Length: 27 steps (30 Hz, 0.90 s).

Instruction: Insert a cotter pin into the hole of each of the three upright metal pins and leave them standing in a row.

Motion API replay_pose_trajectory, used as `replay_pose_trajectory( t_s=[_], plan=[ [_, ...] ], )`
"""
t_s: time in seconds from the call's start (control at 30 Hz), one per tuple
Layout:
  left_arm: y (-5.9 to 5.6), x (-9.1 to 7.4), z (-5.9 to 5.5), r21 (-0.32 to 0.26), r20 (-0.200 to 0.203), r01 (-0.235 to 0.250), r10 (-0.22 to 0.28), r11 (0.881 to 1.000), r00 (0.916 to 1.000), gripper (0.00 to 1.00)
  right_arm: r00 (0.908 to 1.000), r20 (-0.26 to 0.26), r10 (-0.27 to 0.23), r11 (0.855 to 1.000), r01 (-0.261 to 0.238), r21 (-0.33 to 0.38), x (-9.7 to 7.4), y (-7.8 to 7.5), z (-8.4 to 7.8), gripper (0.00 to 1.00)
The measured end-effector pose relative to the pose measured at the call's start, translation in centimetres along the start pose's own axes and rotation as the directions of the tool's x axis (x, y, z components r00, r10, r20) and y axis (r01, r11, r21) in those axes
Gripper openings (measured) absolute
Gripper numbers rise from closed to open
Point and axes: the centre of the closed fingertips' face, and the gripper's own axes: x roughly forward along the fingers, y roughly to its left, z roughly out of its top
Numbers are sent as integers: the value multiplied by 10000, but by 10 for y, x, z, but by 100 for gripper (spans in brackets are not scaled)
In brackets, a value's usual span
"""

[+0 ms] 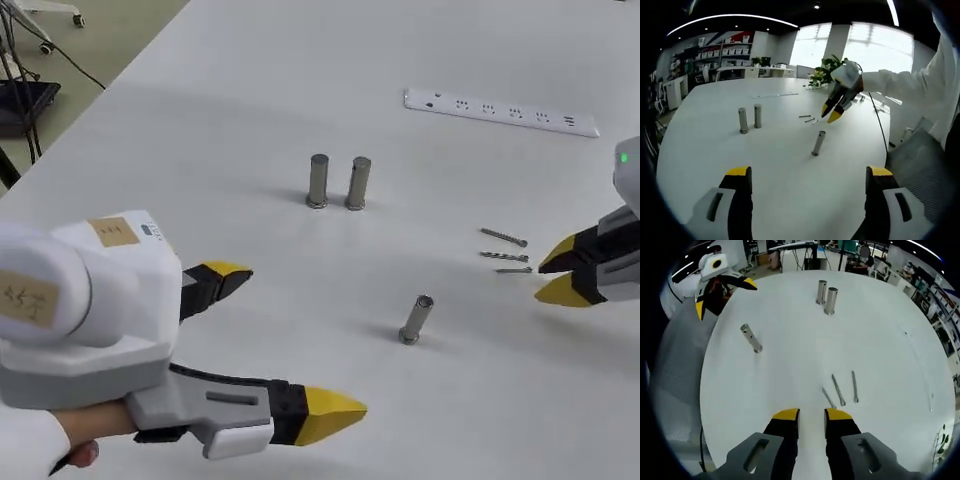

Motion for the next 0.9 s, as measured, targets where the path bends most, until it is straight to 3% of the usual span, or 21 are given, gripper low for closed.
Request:
replay_pose_trajectory(
  t_s=[0.1, 0.4, 0.63, 0.8, 0.9],
  plan=[
    [4, -4, 2, 90, 92, -248, 247, 9997, 9997, 91, 9990, -453, 28, 9999, -34, -124, 6, -6, -3, 15],
    [12, -12, 3, -26, 163, -477, 477, 9989, 9987, 88, 9980, -635, -51, 9988, 20, -492, 12, -18, 5, 14],
    [15, -16, 0, -91, 76, -514, 515, 9986, 9986, 87, 9945, -1049, -10, 9976, -63, -696, 18, -22, 0, 12],
    [16, -18, 0, -83, 33, -479, 479, 9988, 9988, 84, 9933, -1127, 252, 9962, -344, -802, 20, -20, 0, 3],
    [17, -18, 2, -42, 19, -505, 505, 9987, 9987, 83, 9934, -1145, 18, 9939, -144, -1093, 21, -24, 1, 0]
  ],
)
